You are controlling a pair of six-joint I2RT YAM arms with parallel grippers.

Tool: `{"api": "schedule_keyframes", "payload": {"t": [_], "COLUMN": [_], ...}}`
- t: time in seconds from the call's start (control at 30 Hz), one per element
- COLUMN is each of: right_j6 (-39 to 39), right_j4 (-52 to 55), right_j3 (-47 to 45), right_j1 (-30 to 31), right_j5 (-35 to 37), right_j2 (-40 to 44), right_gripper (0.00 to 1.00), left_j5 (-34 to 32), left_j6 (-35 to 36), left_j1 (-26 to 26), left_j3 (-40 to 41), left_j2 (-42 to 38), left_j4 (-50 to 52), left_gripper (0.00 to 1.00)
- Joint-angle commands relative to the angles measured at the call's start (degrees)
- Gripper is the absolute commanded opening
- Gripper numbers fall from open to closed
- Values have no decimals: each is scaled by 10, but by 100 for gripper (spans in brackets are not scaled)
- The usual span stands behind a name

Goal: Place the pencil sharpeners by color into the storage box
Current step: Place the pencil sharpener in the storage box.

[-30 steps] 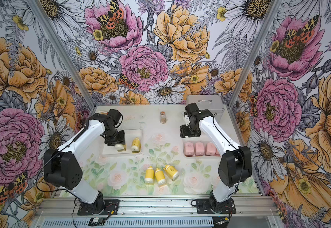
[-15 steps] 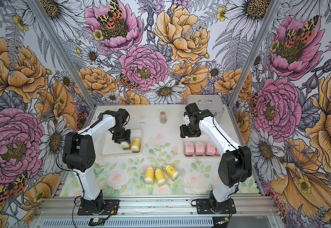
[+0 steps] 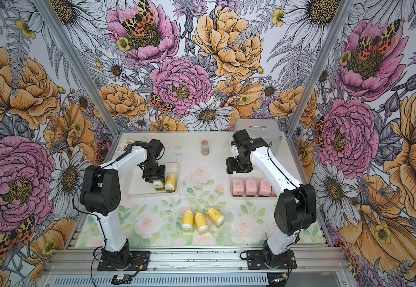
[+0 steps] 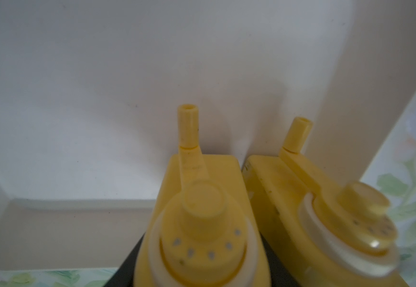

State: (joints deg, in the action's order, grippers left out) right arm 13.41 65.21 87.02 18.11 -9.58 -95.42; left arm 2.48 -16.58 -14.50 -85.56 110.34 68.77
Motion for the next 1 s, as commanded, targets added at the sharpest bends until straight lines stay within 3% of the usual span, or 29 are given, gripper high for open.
{"api": "schedule_keyframes", "payload": {"t": [0.0, 0.97], "right_j6": [-8, -8], "right_j4": [-15, -18], "right_j3": [-6, -8], "right_j1": [5, 5], "right_j5": [-6, -8], "right_j2": [7, 8], "right_gripper": [64, 64], "left_j5": [11, 5], "left_j6": [-13, -22], "left_j1": [-5, -10], "left_j3": [8, 13], "left_j2": [-8, 7], "left_j4": [-17, -18], "left_gripper": [35, 35]}}
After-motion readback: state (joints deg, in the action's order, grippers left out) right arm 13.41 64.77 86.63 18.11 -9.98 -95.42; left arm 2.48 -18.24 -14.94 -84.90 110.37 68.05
